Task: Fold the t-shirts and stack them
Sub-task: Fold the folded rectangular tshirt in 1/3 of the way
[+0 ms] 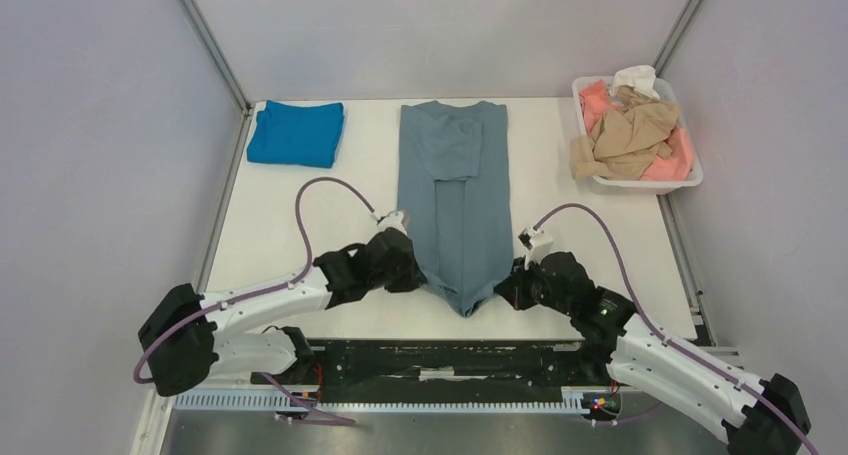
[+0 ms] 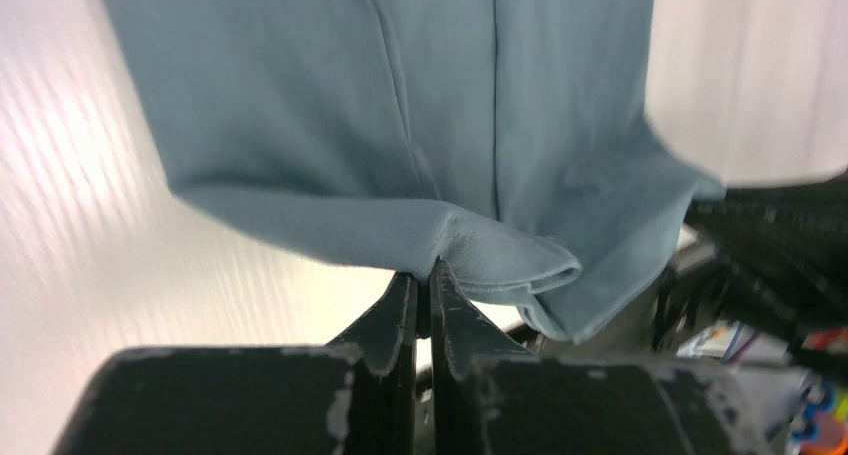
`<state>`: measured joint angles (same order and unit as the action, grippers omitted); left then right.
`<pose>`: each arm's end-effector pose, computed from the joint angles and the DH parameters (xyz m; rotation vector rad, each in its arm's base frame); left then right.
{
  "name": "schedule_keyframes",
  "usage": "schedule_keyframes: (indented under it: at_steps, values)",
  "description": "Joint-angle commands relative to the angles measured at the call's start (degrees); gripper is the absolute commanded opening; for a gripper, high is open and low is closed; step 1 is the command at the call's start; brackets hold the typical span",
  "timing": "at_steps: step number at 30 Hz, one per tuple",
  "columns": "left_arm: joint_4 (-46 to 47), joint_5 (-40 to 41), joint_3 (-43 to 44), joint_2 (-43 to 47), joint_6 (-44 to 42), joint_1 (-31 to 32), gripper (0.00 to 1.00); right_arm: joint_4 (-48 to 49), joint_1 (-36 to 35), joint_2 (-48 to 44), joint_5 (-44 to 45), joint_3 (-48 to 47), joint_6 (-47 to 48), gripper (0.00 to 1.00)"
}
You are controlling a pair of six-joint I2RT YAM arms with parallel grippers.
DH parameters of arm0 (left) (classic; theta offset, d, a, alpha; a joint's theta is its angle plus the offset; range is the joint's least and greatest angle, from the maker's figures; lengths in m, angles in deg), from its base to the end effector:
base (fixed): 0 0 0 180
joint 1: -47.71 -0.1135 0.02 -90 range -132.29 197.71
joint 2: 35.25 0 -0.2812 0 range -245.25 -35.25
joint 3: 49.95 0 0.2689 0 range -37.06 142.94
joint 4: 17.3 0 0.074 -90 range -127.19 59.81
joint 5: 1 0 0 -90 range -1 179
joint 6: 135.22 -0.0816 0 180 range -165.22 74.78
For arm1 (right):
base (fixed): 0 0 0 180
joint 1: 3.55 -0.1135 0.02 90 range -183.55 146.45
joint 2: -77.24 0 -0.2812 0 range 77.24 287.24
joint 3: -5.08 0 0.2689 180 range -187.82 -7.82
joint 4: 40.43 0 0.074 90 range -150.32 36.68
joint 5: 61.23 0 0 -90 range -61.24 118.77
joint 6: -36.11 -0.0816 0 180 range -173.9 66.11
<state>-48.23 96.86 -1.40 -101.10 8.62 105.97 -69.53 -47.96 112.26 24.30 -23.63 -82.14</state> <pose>0.1488 -0.2194 0.1746 0.0314 2.5362 -0.7053 0.1267 0.1330 0.1553 -0.3694 2.2723 0.7760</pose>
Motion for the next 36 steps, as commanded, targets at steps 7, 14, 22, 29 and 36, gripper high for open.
schedule_keyframes:
  at_steps: [7,14,22,29,36]
  values:
    - [6.0,-5.3,16.4,-12.4,-10.4,-18.2,0.02,15.8,0.7,18.6,29.3,-15.7,3.4,0.0]
    - [3.8,-7.5,28.5,-23.1,-16.2,-25.4,0.02,22.0,8.7,29.5,26.0,-22.9,8.1,0.0]
    - [3.4,-11.1,38.7,-34.9,-19.6,-30.7,0.02,29.2,16.1,40.3,18.4,-27.2,12.3,0.0]
    - [3.7,-13.0,43.8,-42.4,-20.4,-34.4,0.04,32.1,19.6,51.3,14.4,-32.2,12.5,0.0]
    - [2.2,-16.4,48.8,-48.9,-20.7,-36.6,0.43,34.0,22.5,59.6,14.3,-37.2,10.7,0.37]
